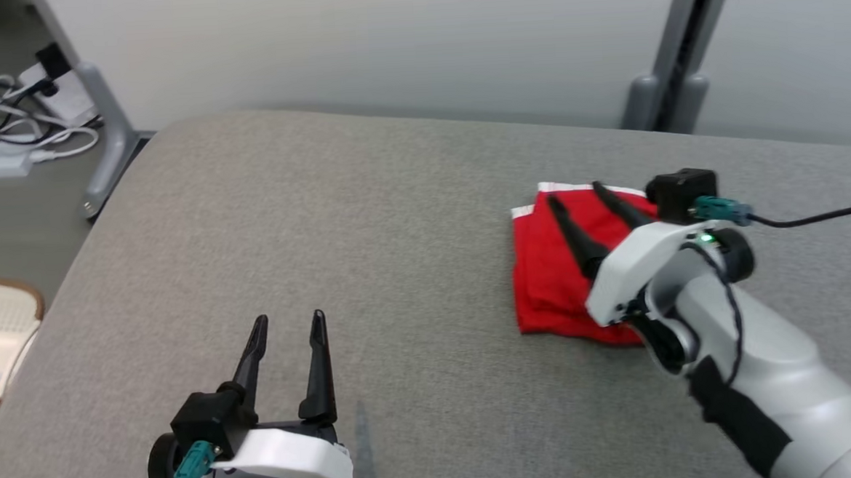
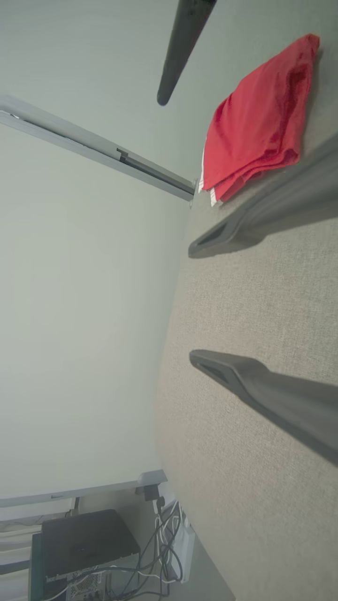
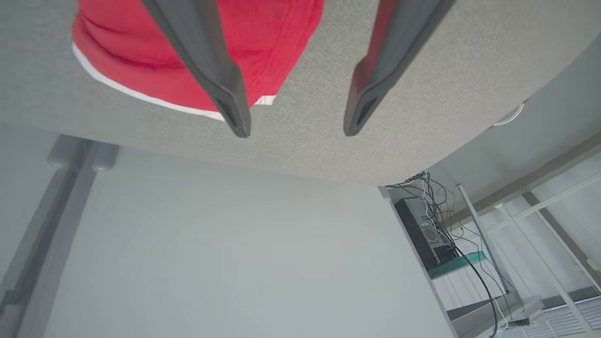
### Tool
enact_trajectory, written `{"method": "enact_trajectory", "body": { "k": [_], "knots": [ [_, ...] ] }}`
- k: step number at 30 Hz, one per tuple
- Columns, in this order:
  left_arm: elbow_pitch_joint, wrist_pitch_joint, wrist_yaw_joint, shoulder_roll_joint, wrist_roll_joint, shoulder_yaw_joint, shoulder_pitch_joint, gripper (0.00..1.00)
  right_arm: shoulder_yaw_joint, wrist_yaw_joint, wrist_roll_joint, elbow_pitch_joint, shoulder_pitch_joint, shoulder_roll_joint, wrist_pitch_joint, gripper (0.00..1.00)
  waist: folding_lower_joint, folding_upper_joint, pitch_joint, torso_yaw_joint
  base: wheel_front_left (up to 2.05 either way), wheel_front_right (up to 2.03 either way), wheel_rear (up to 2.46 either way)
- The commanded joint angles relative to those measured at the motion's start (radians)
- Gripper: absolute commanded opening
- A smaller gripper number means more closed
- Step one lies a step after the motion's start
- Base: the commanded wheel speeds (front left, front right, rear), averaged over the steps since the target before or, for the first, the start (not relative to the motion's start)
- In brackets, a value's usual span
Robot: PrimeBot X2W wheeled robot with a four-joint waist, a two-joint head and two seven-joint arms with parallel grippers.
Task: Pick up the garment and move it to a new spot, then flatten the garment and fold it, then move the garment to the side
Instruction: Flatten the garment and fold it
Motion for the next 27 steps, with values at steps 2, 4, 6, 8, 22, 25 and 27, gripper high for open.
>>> {"method": "enact_trajectory", "body": {
  "k": [2,4,6,8,22,25,27],
  "knots": [
    [-0.012,-0.001,-0.007,0.004,0.009,0.019,0.013,1.0,-0.014,0.0,-0.063,-0.011,-0.007,-0.054,-0.035,1.0,0.0,-0.0001,-0.033,-0.059,0.0,0.0,0.0],
    [-0.018,-0.001,-0.008,0.004,0.015,0.03,0.017,1.0,-0.024,0.0,-0.125,-0.03,-0.001,-0.097,-0.047,1.0,0.0,-0.0001,-0.04,-0.084,0.0,0.0,0.0],
    [-0.025,-0.001,-0.009,0.004,0.018,0.045,0.014,1.0,-0.055,0.0,-0.191,-0.069,0.016,-0.135,-0.05,1.0,0.0,-0.0001,-0.044,-0.109,0.0,0.0,0.0],
    [-0.035,-0.001,-0.009,0.004,0.021,0.058,0.015,1.0,-0.113,0.0,-0.253,-0.14,0.05,-0.166,-0.051,1.0,0.0,-0.0001,-0.045,-0.133,0.0,0.0,0.0],
    [-0.063,-0.001,-0.018,0.004,0.062,0.088,0.039,1.0,-0.582,0.0,-0.637,-0.606,0.46,-0.178,-0.05,1.0,0.0,-0.0001,-0.027,-0.208,0.0,0.0,0.0],
    [-0.063,-0.001,-0.018,0.004,0.069,0.085,0.042,1.0,-0.642,0.0,-0.665,-0.655,0.515,-0.142,-0.05,1.0,0.0,-0.0001,-0.026,-0.211,0.0,0.0,0.0],
    [-0.062,-0.001,-0.016,0.004,0.066,0.08,0.052,1.0,-0.692,0.0,-0.682,-0.696,0.564,-0.107,-0.05,1.0,0.0,-0.0001,-0.027,-0.212,0.0,0.0,0.0]
  ]
}}
